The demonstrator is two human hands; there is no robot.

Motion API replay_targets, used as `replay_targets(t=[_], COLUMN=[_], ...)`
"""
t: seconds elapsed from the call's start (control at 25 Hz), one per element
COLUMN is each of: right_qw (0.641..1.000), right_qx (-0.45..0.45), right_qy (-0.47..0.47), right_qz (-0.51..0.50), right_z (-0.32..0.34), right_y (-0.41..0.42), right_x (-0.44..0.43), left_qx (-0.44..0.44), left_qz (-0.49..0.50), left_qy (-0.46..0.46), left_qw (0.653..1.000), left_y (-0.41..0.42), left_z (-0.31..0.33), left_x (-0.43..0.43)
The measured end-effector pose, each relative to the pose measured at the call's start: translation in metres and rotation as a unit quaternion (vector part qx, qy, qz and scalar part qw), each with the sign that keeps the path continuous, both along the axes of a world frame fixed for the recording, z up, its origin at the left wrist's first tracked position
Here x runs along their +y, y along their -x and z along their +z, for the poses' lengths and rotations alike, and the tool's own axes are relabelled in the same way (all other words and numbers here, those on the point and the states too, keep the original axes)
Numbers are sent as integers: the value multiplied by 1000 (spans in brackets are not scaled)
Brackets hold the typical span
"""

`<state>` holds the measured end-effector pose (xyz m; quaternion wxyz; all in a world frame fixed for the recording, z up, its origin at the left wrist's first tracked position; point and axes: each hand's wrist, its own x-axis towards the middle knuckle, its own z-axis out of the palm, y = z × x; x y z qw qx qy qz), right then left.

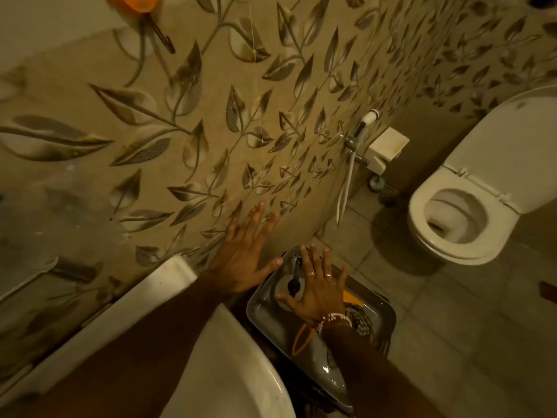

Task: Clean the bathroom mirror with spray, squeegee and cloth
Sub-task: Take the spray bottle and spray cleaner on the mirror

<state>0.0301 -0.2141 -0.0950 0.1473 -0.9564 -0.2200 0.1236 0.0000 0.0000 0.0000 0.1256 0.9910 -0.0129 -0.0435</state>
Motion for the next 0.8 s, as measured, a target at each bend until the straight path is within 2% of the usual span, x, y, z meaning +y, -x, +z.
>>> replay_targets(t=[0.16, 0.28, 0.6, 0.8], right_qw=[1000, 999, 992, 984], right_qx=[25, 25, 56, 41], right_qy=[9, -27, -98, -172], right_qz=[-6, 15, 52, 28], right_z=[-19, -27, -41, -23], right_y=[-5, -9, -18, -21], right_x=[1, 5, 19, 21], left_qx=[-3, -12, -31, -69], left_qz=[-22, -28, -11, 12], left_qy=[-48, -68, -72, -68], left_qw=[999, 997, 997, 995], left_y=[0, -2, -3, -2], left_z=[-7, -11, -21, -14], left_x=[2, 1, 2, 0])
